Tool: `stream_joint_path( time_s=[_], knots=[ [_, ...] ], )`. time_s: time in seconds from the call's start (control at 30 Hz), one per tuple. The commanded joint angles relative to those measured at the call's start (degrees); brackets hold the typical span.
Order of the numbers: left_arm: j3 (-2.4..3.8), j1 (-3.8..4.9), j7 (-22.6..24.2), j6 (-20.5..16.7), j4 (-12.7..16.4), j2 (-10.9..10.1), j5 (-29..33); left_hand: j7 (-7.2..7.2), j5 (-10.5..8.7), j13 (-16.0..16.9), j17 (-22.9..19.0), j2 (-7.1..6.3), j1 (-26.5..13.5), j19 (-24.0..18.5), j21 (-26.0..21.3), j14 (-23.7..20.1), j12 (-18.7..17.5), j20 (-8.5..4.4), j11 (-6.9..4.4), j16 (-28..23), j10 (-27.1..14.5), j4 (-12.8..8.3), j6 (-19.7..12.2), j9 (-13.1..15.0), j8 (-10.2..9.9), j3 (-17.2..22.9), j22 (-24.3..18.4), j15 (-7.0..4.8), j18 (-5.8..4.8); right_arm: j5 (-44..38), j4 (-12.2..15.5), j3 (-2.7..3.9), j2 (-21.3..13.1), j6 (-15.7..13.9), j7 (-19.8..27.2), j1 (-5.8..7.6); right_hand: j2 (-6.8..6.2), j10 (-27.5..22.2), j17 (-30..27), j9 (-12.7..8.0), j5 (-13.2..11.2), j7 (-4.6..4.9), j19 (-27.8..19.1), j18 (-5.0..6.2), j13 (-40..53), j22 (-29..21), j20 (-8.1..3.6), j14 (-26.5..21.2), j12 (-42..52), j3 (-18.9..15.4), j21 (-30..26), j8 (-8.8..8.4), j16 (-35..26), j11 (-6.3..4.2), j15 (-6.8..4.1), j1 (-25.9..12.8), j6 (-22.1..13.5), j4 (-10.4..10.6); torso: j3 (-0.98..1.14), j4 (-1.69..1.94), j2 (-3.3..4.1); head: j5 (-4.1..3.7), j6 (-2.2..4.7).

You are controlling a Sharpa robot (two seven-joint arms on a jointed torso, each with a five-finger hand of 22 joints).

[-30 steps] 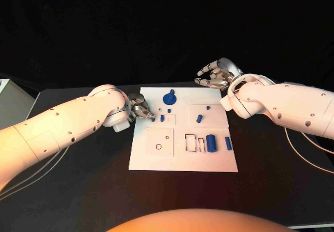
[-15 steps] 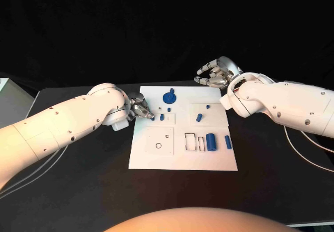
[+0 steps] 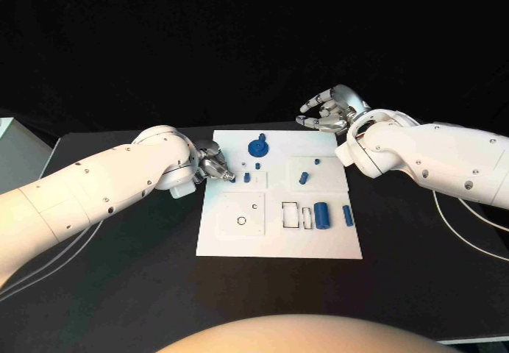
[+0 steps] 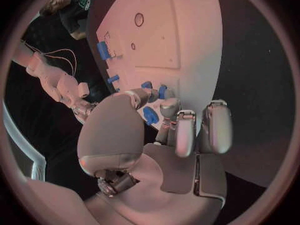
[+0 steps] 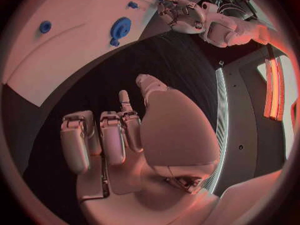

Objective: Assemble the parts on the task board

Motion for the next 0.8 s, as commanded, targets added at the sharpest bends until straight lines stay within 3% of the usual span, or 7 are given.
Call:
stream_joint_path(
  time_s=[0.03,0.8],
  knots=[
    [-0.07,-0.06,0.1,1.0,0.0,0.1,-0.5,0.09,0.19,-0.1,13.1,0.42,-0.1,0.1,0.2,5.4,-0.1,-0.21,0.02,0.2,0.2,-11.2,0.3,0.1,0.1,10.8,1.8,-0.46,-0.51,-0.5,0.0,0.03,0.1,0.5,0.3,-0.03,-0.05,2.0,13.1,0.1,0.2,-0.08,6.0,-0.39,11.5,15.1,-0.4,5.5,0.2,0.2,0.3,0.33,-0.1,-0.46,-0.43,-0.4,-0.4,0.0,0.01,0.01,0.0,-0.03,-0.04],
    [-0.03,-0.02,0.9,1.1,-1.1,0.5,0.4,0.08,0.17,-0.1,13.3,0.4,0.0,0.2,0.2,5.5,-0.1,-0.25,0.01,0.4,0.2,-11.4,0.4,0.1,0.1,11.0,1.9,-0.47,-0.54,-0.5,-0.1,0.03,0.2,0.5,0.4,-0.08,-0.05,2.0,13.1,0.1,0.2,-0.08,6.0,-0.39,11.5,15.1,-0.4,5.5,0.2,0.2,0.3,0.33,-0.1,-0.46,-0.43,-0.4,-0.4,0.0,0.03,0.0,0.05,-0.19,-0.34]
  ],
)
